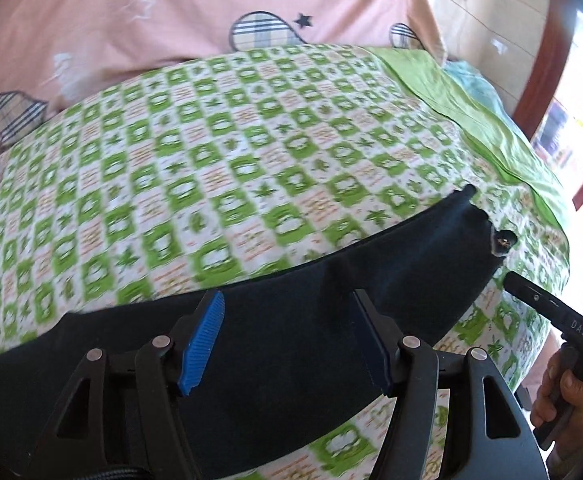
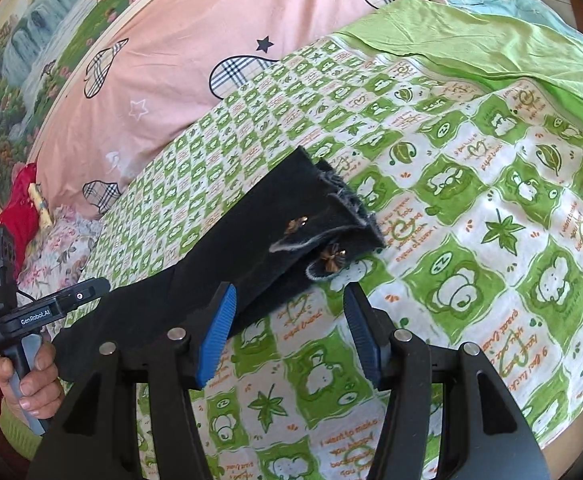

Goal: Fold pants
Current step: 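Grasp the pant cuffs with the right gripper while the left gripper grasps the waistband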

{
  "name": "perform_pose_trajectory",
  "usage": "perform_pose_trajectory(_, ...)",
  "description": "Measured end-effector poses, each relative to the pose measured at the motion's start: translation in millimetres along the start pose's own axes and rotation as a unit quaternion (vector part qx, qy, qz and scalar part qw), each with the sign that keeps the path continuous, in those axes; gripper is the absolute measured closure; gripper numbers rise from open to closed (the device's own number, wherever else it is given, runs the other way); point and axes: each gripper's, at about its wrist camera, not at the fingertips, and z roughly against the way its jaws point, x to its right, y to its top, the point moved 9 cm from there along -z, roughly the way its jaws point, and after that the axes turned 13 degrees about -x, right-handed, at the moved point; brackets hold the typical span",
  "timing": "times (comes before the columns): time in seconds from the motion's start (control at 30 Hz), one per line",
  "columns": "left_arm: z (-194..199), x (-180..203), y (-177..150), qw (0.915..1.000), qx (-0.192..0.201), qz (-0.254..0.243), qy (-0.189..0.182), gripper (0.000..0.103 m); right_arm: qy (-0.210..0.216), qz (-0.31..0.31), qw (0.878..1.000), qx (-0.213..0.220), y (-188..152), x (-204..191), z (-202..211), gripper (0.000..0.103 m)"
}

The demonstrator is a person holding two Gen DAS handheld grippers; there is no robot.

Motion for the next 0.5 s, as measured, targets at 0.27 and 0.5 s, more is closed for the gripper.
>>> perform_pose_trajectory(0.27,-33.6,57.3,33.9,0.9957,-0.028,-0.086,-0.020,0.038,0.015,-0.018,1.000,0.000,7.0,4.9,-8.3,0.046)
perform_pose_trajectory(0.5,-61.2,101.7,58.9,0.9877,-0.045,-0.146,-0.031,0.039,0.015,-0.014,1.000,0.004,10.1,4.6,-11.8,0.046)
